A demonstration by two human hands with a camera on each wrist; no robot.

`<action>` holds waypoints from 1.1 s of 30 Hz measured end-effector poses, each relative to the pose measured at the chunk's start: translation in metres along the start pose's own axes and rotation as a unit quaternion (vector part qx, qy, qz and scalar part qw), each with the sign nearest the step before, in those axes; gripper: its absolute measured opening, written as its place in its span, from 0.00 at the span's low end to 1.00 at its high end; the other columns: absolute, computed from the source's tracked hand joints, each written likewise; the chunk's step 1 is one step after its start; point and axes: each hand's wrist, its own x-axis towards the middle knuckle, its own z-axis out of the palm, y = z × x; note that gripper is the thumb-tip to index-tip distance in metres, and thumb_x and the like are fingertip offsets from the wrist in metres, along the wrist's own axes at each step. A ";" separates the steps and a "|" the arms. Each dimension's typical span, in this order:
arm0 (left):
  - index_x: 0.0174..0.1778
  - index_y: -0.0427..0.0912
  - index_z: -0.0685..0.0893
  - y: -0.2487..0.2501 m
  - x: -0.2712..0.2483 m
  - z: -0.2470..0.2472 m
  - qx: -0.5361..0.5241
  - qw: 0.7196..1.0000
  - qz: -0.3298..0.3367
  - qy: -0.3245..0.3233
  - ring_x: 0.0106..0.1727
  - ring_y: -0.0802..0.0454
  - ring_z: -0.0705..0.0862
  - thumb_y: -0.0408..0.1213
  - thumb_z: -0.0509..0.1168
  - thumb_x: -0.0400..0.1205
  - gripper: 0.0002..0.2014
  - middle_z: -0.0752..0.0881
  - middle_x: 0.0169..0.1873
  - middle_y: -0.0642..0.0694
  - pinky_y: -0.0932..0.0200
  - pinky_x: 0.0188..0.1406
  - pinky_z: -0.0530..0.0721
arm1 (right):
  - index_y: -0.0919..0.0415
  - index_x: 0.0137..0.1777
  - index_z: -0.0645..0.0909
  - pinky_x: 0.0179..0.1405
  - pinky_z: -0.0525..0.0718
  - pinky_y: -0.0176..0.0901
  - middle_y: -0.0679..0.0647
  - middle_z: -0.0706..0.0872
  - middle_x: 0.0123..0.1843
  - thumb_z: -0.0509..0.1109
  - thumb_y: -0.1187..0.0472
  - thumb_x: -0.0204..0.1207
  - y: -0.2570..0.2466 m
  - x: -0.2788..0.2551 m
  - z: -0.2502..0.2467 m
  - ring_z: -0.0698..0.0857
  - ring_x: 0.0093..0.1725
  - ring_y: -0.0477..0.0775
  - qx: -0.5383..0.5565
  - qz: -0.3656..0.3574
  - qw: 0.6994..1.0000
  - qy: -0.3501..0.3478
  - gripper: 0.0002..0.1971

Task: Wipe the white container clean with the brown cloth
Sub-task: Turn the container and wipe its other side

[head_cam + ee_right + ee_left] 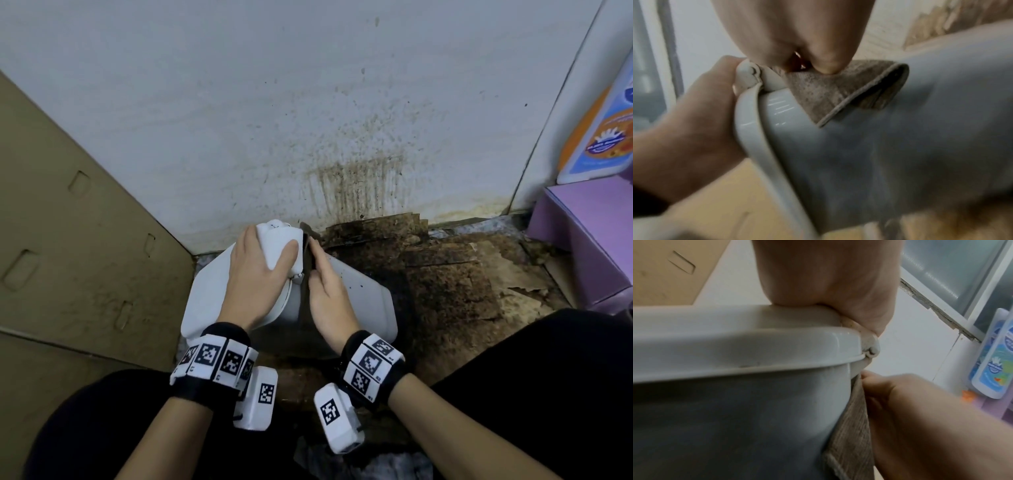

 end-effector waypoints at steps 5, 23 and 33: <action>0.73 0.45 0.71 -0.004 -0.001 -0.001 -0.010 1.000 -0.008 0.016 0.63 0.56 0.71 0.53 0.65 0.87 0.23 0.73 0.63 0.55 0.56 0.64 0.68 | 0.48 0.89 0.56 0.87 0.54 0.49 0.45 0.57 0.90 0.49 0.51 0.92 0.012 0.006 -0.006 0.53 0.87 0.42 -0.275 -0.109 0.955 0.020 0.25; 0.79 0.45 0.70 -0.019 0.005 -0.006 -0.008 1.000 -0.012 0.023 0.69 0.56 0.71 0.66 0.55 0.77 0.38 0.75 0.71 0.51 0.56 0.66 0.67 | 0.51 0.90 0.51 0.88 0.48 0.41 0.41 0.51 0.91 0.42 0.49 0.91 0.061 0.024 -0.012 0.47 0.88 0.34 -0.229 -0.057 0.971 0.046 0.28; 0.78 0.45 0.70 -0.016 0.003 -0.002 0.016 0.999 -0.004 0.030 0.63 0.61 0.67 0.59 0.56 0.82 0.31 0.73 0.67 0.55 0.58 0.64 0.66 | 0.50 0.90 0.52 0.88 0.43 0.40 0.44 0.51 0.91 0.45 0.55 0.93 0.096 0.027 -0.050 0.47 0.89 0.41 -0.200 0.068 0.974 0.079 0.25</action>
